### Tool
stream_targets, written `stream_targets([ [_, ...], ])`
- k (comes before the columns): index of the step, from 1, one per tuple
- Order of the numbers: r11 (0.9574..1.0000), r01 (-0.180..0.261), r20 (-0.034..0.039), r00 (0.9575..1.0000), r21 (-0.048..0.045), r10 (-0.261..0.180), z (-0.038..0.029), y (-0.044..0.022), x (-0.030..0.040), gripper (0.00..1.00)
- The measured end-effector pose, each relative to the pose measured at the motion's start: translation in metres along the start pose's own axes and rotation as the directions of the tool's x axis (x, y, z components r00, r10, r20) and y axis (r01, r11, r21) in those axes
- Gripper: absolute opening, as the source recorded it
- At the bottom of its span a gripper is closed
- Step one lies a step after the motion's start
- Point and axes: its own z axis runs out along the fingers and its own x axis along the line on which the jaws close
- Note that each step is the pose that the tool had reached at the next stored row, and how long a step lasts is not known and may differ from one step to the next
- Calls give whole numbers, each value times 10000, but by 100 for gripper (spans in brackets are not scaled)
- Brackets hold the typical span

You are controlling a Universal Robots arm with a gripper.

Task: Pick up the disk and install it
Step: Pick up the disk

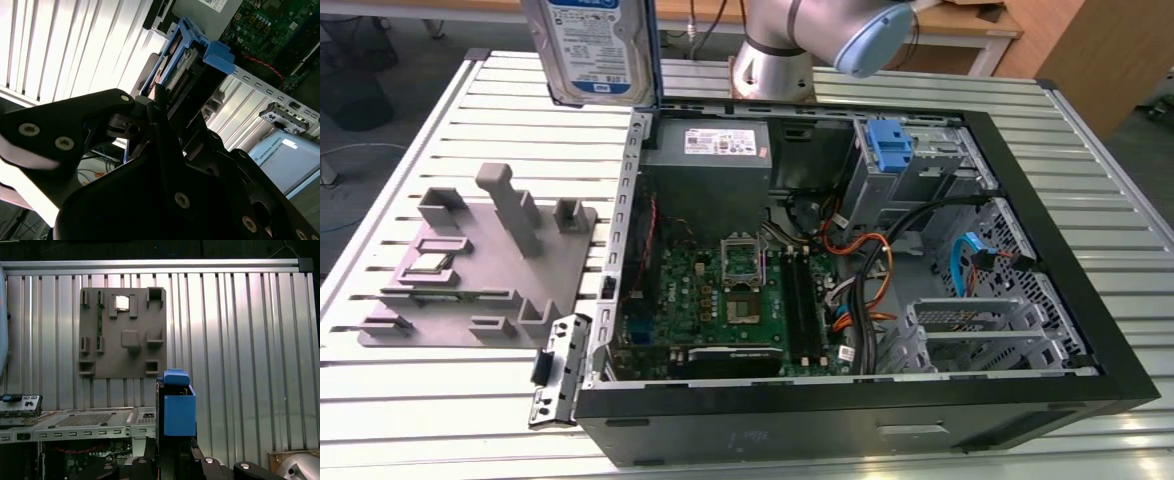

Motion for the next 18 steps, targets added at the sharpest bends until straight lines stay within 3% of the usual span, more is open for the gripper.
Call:
stream_targets([
  [18, 10000, 0, 0, 10000, 0, 0, -12, -271, -15, 35],
])
